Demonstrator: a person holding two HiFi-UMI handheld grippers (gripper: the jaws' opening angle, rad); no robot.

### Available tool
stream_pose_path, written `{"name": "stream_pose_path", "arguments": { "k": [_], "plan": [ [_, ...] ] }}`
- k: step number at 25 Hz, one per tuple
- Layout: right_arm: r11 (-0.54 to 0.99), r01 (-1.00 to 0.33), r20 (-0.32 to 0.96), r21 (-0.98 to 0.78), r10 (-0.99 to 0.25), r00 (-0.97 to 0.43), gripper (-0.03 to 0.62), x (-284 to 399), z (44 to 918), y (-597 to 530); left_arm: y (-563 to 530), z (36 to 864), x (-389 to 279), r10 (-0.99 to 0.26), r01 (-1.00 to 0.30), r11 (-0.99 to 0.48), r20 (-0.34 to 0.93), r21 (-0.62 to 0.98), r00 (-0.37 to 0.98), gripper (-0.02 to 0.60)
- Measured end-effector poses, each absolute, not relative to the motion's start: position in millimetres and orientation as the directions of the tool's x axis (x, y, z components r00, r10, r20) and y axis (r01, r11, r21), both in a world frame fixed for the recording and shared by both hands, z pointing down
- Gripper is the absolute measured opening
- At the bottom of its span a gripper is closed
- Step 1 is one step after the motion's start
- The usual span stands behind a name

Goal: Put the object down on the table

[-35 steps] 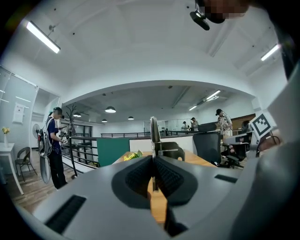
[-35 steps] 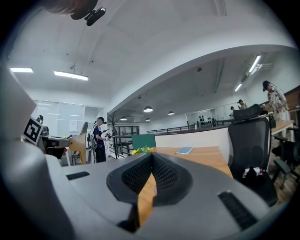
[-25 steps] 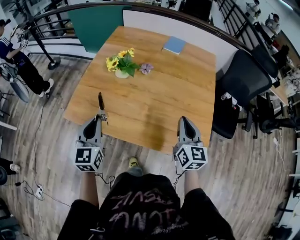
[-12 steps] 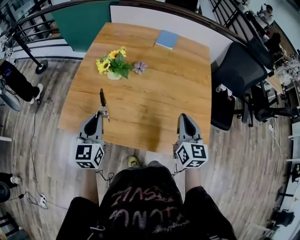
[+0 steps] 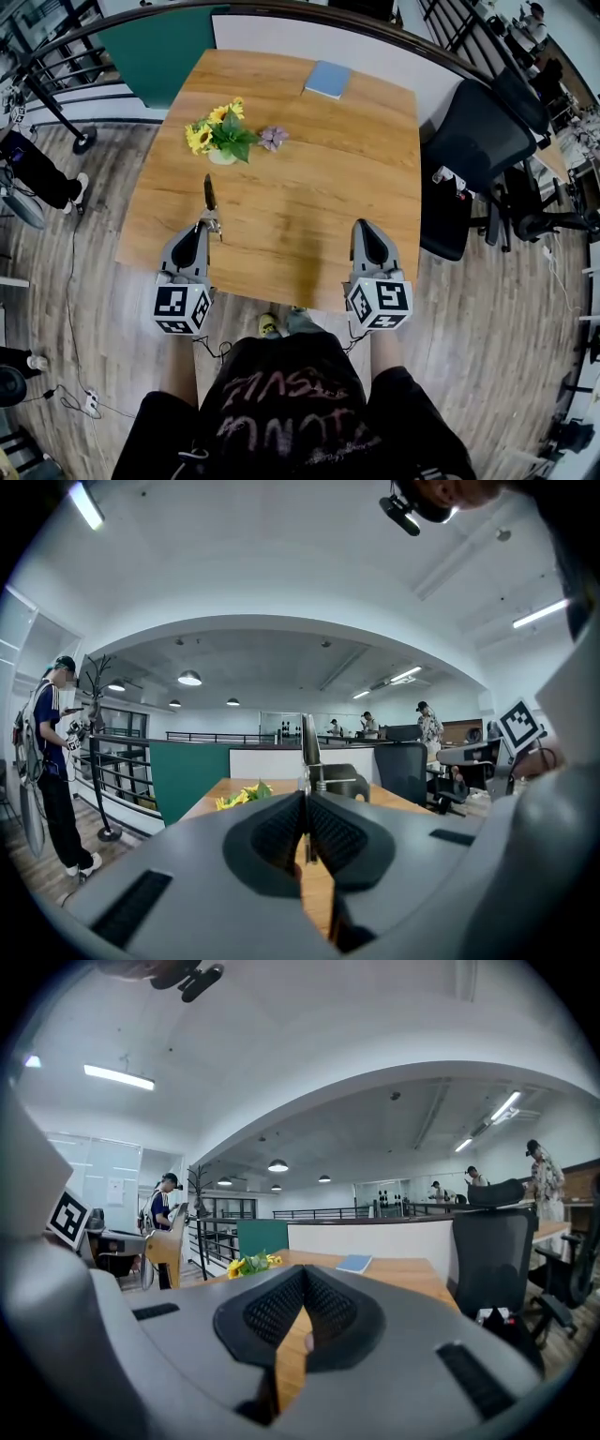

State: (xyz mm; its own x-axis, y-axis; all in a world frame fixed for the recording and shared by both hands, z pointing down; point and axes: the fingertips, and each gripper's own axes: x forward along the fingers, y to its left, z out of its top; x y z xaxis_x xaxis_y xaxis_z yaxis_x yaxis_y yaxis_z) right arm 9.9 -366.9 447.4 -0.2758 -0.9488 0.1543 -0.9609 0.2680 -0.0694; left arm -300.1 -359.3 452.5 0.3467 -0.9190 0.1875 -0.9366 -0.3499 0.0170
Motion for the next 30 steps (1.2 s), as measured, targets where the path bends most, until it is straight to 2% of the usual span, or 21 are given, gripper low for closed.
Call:
{"name": "stream_pose_path", "arguments": {
  "k": [9, 15, 23, 30],
  "plan": [
    [0.322, -0.944, 0.133, -0.075, -0.935, -0.329, 0.005, 15.1, 445.2, -391.1, -380.0, 451.7, -286.3, -0.923, -0.942, -0.334, 0.213, -0.027, 0.321, 0.015],
    [0.315, -0.946, 0.162, -0.077, -0.932, -0.324, 0.005, 24.2, 458.6, -401.9, -393.1, 463.0, -267.0, -0.907, -0.918, -0.370, 0.269, -0.141, 0.324, 0.015],
    [0.325, -0.938, 0.169, -0.123, -0.924, -0.342, 0.005, 30.6, 468.0, -411.5, -419.6, 480.8, -236.2, -0.879, -0.835, -0.438, 0.355, -0.332, 0.320, 0.015],
    [0.342, -0.928, 0.157, -0.145, -0.918, -0.363, 0.005, 32.4, 469.5, -423.0, -445.0, 511.4, -213.6, -0.843, -0.693, -0.513, 0.450, -0.506, 0.295, 0.016]
  ]
}}
